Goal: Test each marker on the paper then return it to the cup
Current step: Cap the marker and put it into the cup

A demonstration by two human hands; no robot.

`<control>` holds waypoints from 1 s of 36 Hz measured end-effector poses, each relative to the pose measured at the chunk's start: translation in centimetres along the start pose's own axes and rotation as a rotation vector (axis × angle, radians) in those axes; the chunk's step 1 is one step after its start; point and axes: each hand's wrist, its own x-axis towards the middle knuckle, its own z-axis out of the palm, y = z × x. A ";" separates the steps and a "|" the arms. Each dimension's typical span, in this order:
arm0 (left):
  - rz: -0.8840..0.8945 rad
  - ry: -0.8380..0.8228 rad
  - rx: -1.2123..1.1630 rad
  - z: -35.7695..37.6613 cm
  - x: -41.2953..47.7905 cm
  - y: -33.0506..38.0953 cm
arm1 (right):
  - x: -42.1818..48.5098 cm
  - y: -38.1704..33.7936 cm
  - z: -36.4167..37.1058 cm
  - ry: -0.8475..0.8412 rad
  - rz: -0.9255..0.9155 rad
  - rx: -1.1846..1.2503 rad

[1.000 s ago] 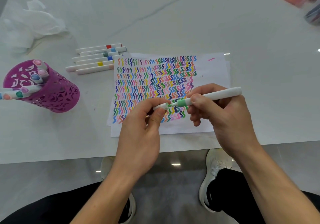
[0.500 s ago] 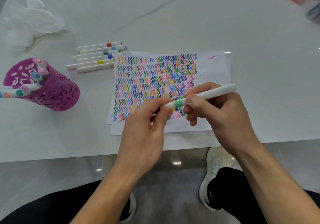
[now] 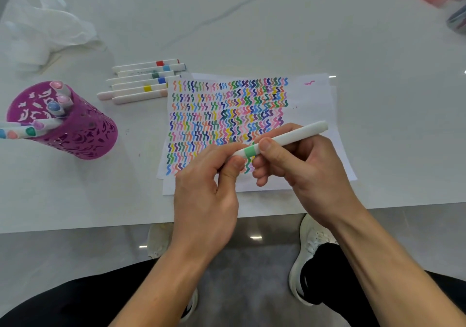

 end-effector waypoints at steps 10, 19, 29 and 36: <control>0.132 0.234 -0.026 -2.4 1.7 1.1 | 1.0 -0.3 0.8 0.073 0.010 -0.090; 0.322 0.512 0.166 -7.0 3.0 0.8 | 1.8 -0.1 0.0 0.198 -0.058 -0.159; 0.456 0.706 0.357 -10.8 3.6 0.4 | 1.7 1.6 0.1 0.247 -0.034 -0.264; 0.451 0.784 0.443 -12.1 3.8 0.1 | 1.6 2.6 0.0 0.230 0.007 -0.298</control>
